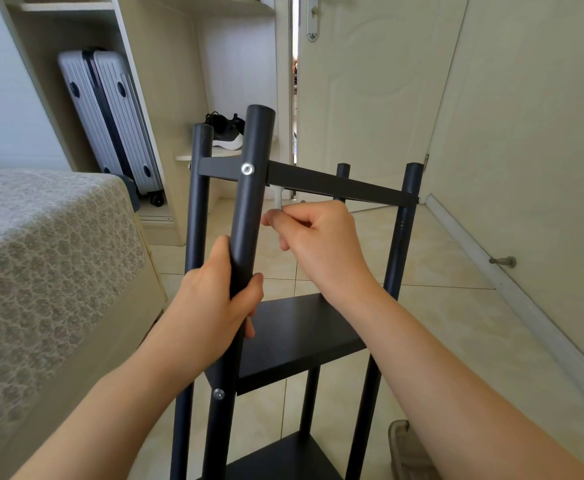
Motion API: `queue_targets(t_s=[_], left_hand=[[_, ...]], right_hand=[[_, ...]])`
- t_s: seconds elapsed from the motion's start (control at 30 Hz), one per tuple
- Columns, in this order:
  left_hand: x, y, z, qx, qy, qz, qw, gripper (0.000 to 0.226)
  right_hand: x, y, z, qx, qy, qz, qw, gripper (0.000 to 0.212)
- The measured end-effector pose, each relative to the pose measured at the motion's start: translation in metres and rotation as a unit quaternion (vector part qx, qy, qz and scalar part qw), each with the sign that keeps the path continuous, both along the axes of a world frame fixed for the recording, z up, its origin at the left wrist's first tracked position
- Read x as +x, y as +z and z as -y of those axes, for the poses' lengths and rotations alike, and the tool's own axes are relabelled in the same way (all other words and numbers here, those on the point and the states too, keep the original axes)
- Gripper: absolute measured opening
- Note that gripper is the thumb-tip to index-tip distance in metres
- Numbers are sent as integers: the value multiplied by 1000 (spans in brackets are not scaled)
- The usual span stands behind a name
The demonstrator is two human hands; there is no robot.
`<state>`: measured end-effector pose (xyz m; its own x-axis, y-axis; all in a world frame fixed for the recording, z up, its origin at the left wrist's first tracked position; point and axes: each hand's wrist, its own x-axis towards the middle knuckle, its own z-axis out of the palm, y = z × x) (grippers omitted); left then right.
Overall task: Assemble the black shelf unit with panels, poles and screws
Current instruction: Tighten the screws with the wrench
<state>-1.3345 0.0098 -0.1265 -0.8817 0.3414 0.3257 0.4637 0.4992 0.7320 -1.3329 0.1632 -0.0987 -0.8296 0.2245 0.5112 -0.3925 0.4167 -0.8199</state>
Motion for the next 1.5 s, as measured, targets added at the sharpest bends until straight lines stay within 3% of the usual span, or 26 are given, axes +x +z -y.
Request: queue_targets(t_s=[0.53,0.9,1.1,1.5], left_hand=[[-2,-1,0,-2,-9,-4,1000,24],[-2,0,-3,-5,-4,1,1000,20],[-2,0,-4,-10,-5,-1,1000,18],[-3,0,-5,-17,-10,-2,1000,18]], right_hand=[[-7,3,6,40,-23,2,999,34],[-27,-13,21,13,-79,-94,992,35],[-38,-22,29,-14,-105,-142,984,24],[-41,-21,23,-22,-105,-154,982,22]])
